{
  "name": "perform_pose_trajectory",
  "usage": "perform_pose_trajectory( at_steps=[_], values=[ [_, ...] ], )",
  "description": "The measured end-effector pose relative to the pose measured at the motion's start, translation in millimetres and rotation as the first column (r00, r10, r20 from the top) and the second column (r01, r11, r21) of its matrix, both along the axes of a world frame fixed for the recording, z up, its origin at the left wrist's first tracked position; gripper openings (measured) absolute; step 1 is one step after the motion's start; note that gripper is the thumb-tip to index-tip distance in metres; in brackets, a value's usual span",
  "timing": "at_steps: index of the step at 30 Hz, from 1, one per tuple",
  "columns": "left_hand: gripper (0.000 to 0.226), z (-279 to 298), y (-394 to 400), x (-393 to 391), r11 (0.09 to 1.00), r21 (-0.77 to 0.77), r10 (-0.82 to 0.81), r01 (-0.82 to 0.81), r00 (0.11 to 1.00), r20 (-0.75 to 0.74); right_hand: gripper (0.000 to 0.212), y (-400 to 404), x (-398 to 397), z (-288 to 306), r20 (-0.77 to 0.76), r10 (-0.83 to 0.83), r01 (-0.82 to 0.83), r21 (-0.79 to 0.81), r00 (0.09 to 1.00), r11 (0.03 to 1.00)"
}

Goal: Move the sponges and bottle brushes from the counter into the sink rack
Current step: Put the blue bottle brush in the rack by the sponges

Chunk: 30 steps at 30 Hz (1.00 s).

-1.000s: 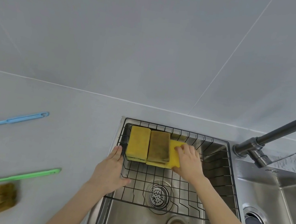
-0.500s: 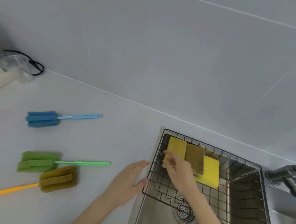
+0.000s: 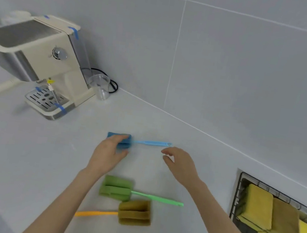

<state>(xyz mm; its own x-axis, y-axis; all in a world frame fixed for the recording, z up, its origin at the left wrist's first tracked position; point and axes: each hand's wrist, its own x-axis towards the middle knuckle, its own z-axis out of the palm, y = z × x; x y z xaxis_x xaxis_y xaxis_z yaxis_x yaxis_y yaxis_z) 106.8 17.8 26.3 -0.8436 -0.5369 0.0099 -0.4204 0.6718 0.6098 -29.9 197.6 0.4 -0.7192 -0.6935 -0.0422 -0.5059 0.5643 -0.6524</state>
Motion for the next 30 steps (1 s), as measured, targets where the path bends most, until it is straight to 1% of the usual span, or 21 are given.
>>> perform_pose_trajectory(
  at_steps=[2,5,7,10,13,15,18,20,21,24,26,28,30],
  values=[
    [0.054,-4.9,-25.3,-9.9,1.0,-0.03,-0.007,0.008,0.999,0.049,0.022,-25.6,-10.3,0.5,-0.034,0.0,0.001,0.017,0.999,1.0],
    [0.063,-20.6,-49.0,-21.4,0.997,-0.065,-0.028,0.04,0.985,0.17,0.031,-55.2,-20.6,-13.7,-0.047,0.056,-0.049,0.147,0.997,0.988],
    [0.061,-29.3,-55.9,-26.3,0.994,-0.084,-0.055,0.074,0.976,0.21,0.035,-67.0,-25.8,-27.1,-0.057,0.082,-0.068,0.21,0.995,0.975],
    [0.048,-39.4,-60.0,-28.1,0.993,-0.08,-0.068,0.087,0.974,0.218,0.034,-76.5,-32.5,-43.9,-0.105,0.095,-0.063,0.27,0.99,0.961],
    [0.042,-49.2,-62.1,-27.3,0.996,-0.079,-0.025,0.036,0.989,0.144,0.027,-80.5,-35.4,-52.6,-0.182,0.099,-0.042,0.294,0.978,0.955],
    [0.038,-51.9,-61.5,-27.7,0.998,-0.064,0.014,-0.008,0.995,0.094,0.025,-81.2,-35.9,-55.3,-0.231,0.157,-0.072,0.34,0.96,0.938],
    [0.033,-47.8,-57.2,-28.5,0.997,-0.062,0.058,-0.054,0.997,0.053,0.014,-78.7,-33.8,-57.7,-0.351,0.206,-0.077,0.346,0.913,0.935],
    [0.031,-42.6,-51.2,-28.2,0.995,-0.079,0.058,-0.056,0.998,0.02,0.031,-70.3,-32.5,-58.3,-0.409,0.234,-0.072,0.373,0.882,0.925],
    [0.031,-39.0,-47.0,-28.0,0.995,-0.085,0.054,-0.055,0.998,-0.007,0.036,-63.8,-31.0,-55.5,-0.437,0.234,-0.059,0.378,0.868,0.924],
    [0.032,-23.8,-28.5,-28.7,0.993,-0.115,0.007,-0.019,0.995,-0.1,0.033,-33.3,-25.7,-41.4,-0.521,0.222,-0.05,0.323,0.824,0.945],
    [0.032,-12.8,-8.0,-31.3,0.991,-0.132,-0.042,0.023,0.989,-0.141,0.032,-4.6,-22.6,-30.5,-0.568,0.174,-0.016,0.271,0.804,0.962],
    [0.031,-5.4,9.0,-32.3,0.988,-0.143,-0.074,0.051,0.984,-0.163,0.033,18.9,-19.4,-25.1,-0.614,0.126,0.01,0.212,0.779,0.977],
    [0.032,-2.3,39.1,-35.7,0.984,-0.144,-0.127,0.101,0.975,-0.181,0.036,59.0,-12.5,-20.2,-0.635,0.076,0.056,0.185,0.769,0.981]
  ],
)
